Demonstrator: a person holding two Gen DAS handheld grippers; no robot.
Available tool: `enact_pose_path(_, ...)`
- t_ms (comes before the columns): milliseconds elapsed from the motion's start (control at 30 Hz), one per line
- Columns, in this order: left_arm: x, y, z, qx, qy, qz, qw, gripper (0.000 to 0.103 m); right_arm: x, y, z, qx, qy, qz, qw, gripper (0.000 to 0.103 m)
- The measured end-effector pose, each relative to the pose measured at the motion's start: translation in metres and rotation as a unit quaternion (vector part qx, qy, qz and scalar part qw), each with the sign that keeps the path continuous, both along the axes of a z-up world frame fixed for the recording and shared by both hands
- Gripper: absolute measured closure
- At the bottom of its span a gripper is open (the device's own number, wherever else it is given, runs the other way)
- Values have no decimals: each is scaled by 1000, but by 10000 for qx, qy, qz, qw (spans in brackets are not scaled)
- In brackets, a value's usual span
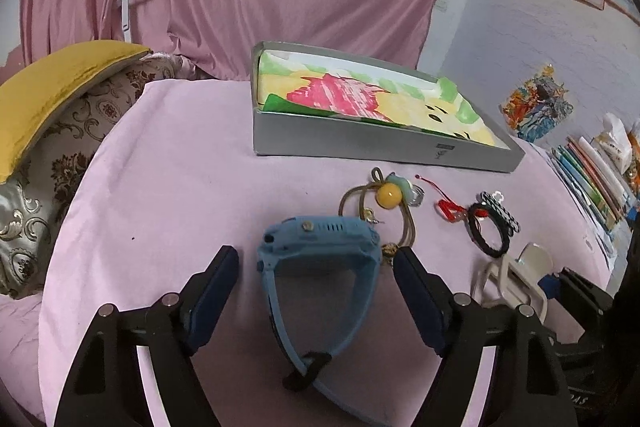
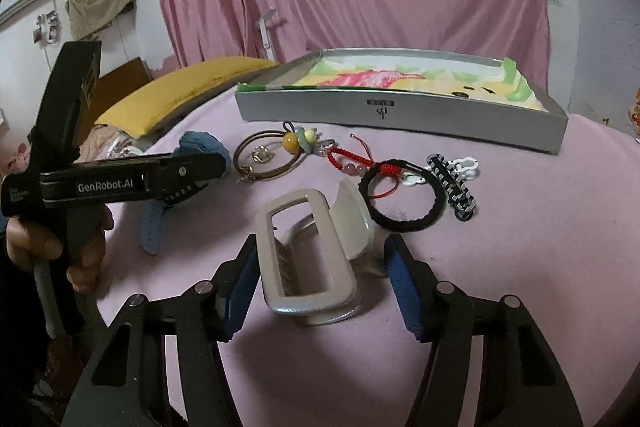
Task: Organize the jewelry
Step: 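Grasp the blue smartwatch with the left tool while the right tool grasps the white claw clip, then carry the watch and clip into the grey tray and open both tools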
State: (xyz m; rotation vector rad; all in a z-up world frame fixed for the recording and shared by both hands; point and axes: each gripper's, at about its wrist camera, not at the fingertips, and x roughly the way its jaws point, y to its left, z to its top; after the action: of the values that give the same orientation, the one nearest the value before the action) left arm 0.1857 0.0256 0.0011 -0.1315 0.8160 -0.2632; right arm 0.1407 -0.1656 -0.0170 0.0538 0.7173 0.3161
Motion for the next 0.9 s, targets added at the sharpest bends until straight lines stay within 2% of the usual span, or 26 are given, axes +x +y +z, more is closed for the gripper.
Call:
enact_pose_path(367, 8, -1, 0, -45, 15, -79, 10000, 45, 4, 9, 6, -27, 160, -25, 9999, 47)
enact_pose_path(467, 7, -1, 0, -34, 7, -72, 10000, 45, 4, 10, 6, -32, 141, -62, 9999, 48)
enact_pose_path(600, 2, -3, 0, -39, 28, -80, 10000, 45, 1, 9, 10, 25, -36, -68, 10000, 58)
enact_pose_path(900, -22, -7, 1, -43, -76, -24, 10000, 45, 2, 6, 9, 122, -106, -50, 9999, 58)
